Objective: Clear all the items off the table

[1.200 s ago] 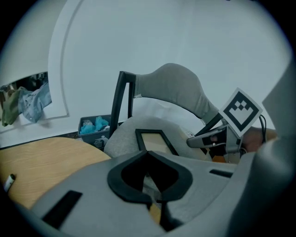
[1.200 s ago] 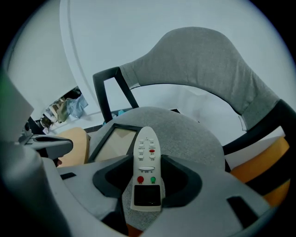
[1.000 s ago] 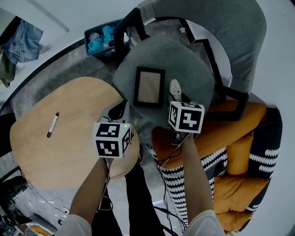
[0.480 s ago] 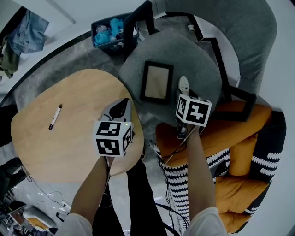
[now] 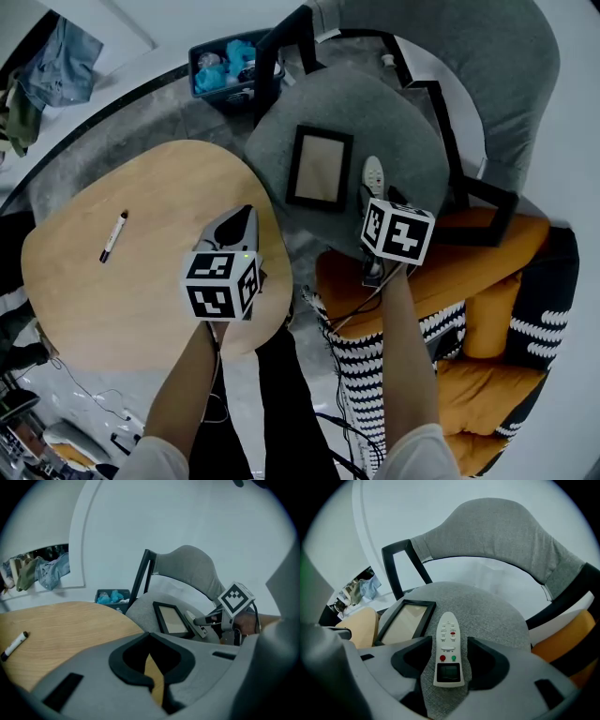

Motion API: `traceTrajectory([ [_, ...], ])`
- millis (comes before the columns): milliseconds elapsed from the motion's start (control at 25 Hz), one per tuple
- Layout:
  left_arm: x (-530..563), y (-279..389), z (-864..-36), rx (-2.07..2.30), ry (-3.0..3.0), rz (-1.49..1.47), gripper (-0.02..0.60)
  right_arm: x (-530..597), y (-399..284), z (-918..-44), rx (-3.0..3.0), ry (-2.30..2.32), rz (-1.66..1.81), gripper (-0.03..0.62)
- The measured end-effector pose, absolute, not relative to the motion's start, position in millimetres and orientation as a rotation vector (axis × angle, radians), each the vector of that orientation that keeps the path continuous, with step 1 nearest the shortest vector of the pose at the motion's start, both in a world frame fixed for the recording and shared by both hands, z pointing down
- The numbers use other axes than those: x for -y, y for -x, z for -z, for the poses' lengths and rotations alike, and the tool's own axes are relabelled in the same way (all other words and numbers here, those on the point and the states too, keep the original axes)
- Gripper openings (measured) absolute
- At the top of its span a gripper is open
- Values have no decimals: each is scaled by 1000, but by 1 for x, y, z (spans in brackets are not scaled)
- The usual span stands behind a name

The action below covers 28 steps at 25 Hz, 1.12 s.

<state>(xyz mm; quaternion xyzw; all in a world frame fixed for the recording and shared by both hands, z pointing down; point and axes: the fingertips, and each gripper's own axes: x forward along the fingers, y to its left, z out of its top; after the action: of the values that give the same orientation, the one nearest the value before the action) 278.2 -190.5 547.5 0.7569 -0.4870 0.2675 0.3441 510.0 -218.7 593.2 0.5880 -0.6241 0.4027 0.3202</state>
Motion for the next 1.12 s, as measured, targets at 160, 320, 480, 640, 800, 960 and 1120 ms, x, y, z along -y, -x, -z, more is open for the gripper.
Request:
traceTrajectory([
  [160,186,-272,-547,1267,-1964,-688,2,217,-508,-587,1652,-1552,-1035,258],
  [320,174,-261,-548,1272,-1948,-677,2,213,-500,-577,1672,-1553,-1000,261],
  [480,164,-249,-546,1282,-1929,-670,2,209,-485,-554,1727,-1578,-981,261],
  [640,160,-235,-535,1306,-1919,-637,2,197,-464,-534,1772,-1585,-969,258],
  [800,152,-215,-517,1338,-1911,-608,2,181,-431,-516,1812,-1550,-960,219],
  [960,138,-190,-505,1373,-1891,-582,2,162,-393,-506,1856,-1507,-963,203],
  [1120,117,-157,-501,1412,-1820,-518,2,139,-350,-505,1889,-1481,-995,168],
])
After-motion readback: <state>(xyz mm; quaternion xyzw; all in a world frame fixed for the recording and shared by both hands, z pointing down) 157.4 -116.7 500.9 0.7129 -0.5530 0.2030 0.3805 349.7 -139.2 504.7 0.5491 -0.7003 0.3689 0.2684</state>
